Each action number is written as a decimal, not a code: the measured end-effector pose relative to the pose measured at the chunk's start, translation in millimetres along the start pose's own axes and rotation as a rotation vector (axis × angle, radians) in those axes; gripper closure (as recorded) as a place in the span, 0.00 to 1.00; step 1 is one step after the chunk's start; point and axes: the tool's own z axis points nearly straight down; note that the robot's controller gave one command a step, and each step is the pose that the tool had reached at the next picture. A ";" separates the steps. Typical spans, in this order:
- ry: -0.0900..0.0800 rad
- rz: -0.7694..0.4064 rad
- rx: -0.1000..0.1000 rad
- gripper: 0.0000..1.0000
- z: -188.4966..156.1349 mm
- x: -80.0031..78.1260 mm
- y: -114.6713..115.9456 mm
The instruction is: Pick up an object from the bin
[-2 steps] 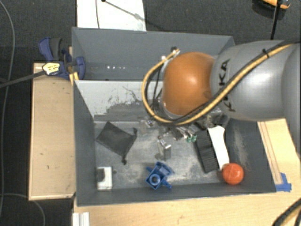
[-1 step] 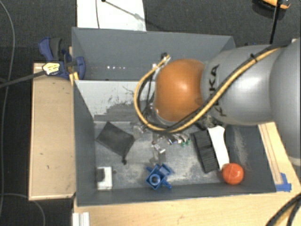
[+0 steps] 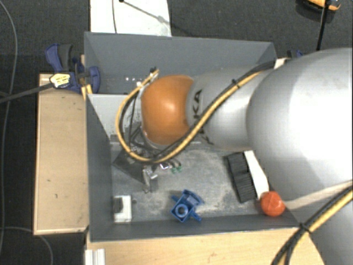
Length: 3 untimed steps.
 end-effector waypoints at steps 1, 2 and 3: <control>0.006 0.091 -0.001 1.00 17.8 -4.6 16.9; 0.007 0.103 -0.001 1.00 15.2 -2.0 14.5; 0.007 0.110 -0.001 1.00 12.8 -1.2 12.9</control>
Offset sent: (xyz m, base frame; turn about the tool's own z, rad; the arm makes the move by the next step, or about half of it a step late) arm 0.0000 0.0000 0.0000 0.0000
